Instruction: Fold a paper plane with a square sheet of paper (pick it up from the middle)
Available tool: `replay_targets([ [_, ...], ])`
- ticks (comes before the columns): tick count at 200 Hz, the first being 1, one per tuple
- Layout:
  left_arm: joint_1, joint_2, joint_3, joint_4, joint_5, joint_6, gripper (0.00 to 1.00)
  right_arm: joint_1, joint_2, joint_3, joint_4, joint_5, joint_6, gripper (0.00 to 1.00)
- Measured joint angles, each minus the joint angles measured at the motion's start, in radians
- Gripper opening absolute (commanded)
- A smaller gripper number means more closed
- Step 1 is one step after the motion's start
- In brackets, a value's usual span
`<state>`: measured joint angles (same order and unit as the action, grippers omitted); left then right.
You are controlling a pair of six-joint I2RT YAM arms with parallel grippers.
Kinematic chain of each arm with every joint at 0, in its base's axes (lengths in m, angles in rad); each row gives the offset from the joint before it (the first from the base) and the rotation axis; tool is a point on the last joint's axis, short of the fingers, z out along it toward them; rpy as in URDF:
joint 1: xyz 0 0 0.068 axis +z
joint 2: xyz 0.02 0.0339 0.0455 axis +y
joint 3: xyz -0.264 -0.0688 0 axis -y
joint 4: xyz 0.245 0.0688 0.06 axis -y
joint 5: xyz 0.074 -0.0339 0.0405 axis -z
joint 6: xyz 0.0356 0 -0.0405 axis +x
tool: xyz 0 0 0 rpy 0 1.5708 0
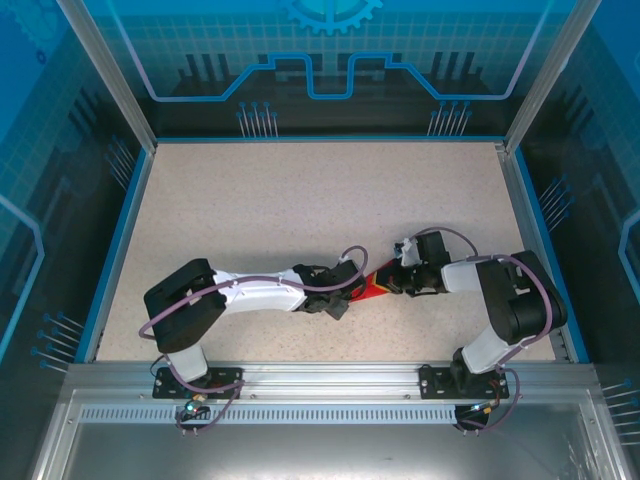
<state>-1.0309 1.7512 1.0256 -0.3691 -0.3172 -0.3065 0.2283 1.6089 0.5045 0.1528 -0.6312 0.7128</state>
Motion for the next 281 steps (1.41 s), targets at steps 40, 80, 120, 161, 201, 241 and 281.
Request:
replay_targets([
  [40,0.0,0.013,-0.008,0.008,0.001,0.003,0.19,0.0,-0.006,0.0,-0.005,0.0,0.0,0.0],
  [80,0.0,0.035,-0.016,0.015,0.001,0.004,0.18,0.0,-0.029,-0.002,-0.008,-0.002,0.0,0.0],
  [120,0.0,0.044,-0.019,0.033,0.0,0.014,0.14,0.0,-0.083,-0.002,-0.026,-0.005,0.0,0.0],
  [161,-0.003,0.048,-0.018,0.034,-0.005,0.021,0.13,0.002,-0.107,-0.002,-0.073,-0.004,-0.008,0.0],
  [201,-0.016,0.058,-0.012,0.031,-0.041,0.022,0.13,0.009,-0.136,-0.002,-0.137,0.01,-0.026,0.0],
  [241,-0.027,0.067,-0.004,0.026,-0.068,0.022,0.13,0.032,-0.181,-0.011,-0.19,0.048,-0.042,0.0],
  [281,-0.03,0.069,0.001,0.021,-0.072,0.027,0.17,0.054,-0.195,-0.041,-0.21,0.081,-0.044,0.0],
])
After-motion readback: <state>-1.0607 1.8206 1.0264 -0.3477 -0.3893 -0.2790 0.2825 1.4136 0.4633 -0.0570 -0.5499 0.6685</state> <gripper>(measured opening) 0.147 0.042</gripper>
